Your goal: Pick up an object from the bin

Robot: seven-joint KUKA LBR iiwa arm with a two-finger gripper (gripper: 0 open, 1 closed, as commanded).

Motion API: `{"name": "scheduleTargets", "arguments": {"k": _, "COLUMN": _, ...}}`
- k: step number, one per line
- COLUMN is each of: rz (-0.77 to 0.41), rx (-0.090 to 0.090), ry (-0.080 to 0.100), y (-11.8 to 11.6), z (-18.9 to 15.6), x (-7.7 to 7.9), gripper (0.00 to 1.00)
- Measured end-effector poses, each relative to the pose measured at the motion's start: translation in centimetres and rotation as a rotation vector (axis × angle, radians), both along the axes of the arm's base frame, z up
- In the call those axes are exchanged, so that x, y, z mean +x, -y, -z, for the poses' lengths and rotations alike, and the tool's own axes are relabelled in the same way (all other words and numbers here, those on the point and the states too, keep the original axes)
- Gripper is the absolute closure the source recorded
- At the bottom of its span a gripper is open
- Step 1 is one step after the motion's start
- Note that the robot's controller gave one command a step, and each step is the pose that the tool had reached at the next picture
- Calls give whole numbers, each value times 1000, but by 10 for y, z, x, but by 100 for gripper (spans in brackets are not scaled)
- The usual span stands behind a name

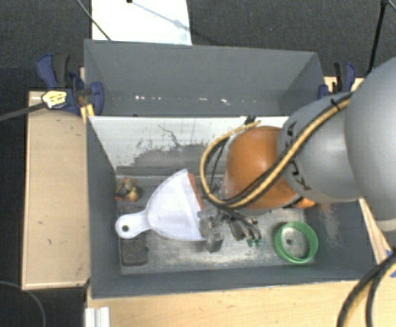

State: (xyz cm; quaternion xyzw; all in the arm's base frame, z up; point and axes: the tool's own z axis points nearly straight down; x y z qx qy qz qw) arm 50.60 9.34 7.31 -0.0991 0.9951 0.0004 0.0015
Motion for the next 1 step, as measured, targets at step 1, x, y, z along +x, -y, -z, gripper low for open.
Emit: {"name": "scheduleTargets", "arguments": {"k": 1, "rz": 0, "rx": 0, "ry": 0, "y": 0, "z": 0, "x": 0, "gripper": 100}}
